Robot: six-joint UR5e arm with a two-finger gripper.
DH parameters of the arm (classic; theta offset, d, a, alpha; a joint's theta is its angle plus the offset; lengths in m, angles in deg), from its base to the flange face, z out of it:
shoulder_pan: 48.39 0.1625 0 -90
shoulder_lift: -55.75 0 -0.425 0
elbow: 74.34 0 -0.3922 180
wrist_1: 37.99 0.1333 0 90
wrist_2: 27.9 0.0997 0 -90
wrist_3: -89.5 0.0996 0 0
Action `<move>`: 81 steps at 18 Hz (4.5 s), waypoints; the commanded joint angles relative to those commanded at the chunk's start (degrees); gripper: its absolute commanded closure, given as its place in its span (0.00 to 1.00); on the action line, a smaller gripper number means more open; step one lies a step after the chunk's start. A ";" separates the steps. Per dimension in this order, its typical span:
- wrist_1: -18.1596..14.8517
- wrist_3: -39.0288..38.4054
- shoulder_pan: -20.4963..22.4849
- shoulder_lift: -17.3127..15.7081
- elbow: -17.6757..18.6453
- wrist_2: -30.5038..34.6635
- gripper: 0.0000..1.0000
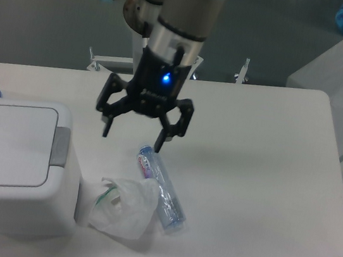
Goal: Open the trash can
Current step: 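Move the gripper down toward the white trash can lid, then lower the open gripper fingers onto the trash can lid edge, then push the lid open with the gripper and lift away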
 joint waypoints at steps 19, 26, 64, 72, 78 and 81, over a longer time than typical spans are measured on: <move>1.58 -3.08 -2.20 1.58 0.44 0.00 0.00; 2.02 -3.08 -3.08 2.20 0.53 0.09 0.00; 2.20 -3.08 -3.87 3.34 1.41 0.97 0.00; 4.30 -1.85 -3.17 4.74 -6.32 1.14 0.00; 3.78 10.86 0.17 6.59 -9.41 14.21 0.00; 3.60 19.49 1.92 6.59 -9.05 22.65 0.00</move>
